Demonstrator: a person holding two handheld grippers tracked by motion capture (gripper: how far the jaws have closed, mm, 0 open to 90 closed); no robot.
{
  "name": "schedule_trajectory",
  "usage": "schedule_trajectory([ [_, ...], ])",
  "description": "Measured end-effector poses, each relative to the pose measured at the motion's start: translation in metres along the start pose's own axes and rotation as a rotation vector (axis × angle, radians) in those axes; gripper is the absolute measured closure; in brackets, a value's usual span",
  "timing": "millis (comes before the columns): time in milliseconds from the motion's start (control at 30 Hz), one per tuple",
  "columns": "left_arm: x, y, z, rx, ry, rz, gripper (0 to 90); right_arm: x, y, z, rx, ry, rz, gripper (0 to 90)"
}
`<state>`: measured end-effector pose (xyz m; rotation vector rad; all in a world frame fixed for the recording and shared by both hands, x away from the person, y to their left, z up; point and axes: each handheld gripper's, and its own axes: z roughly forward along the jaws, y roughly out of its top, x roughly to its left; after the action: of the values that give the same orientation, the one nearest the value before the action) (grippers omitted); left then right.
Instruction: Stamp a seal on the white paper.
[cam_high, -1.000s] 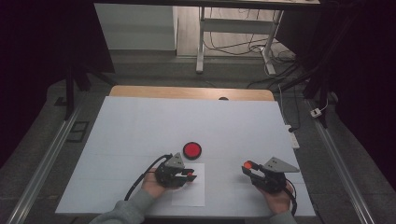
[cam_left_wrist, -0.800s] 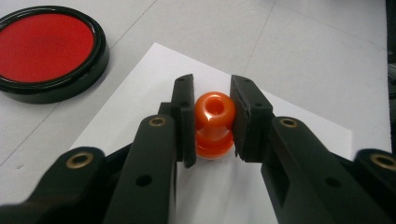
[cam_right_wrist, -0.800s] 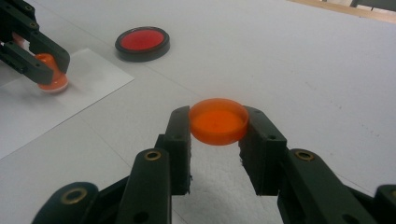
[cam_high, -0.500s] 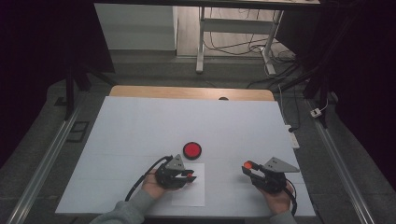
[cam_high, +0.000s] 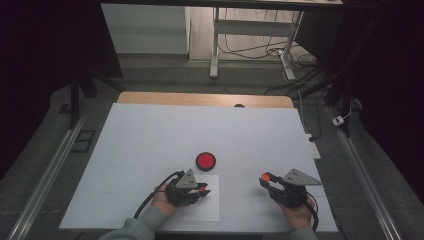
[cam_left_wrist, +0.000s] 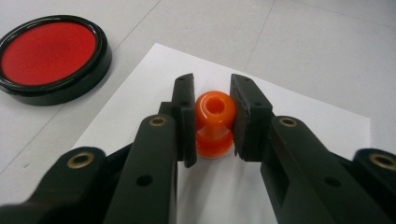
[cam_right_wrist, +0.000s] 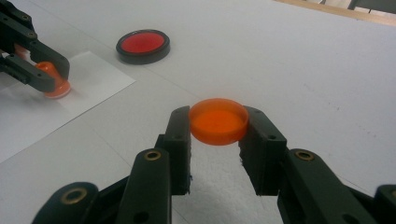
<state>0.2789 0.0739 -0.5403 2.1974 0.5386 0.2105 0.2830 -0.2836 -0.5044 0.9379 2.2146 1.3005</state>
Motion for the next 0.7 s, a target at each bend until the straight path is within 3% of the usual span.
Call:
schedule_trajectory([
  [700, -0.0021, 0.0007, 0.0003, 0.008, 0.016, 0.002, 72.9, 0.0025, 0.0014, 0.0001, -0.003, 0.003, -0.004, 64.5],
])
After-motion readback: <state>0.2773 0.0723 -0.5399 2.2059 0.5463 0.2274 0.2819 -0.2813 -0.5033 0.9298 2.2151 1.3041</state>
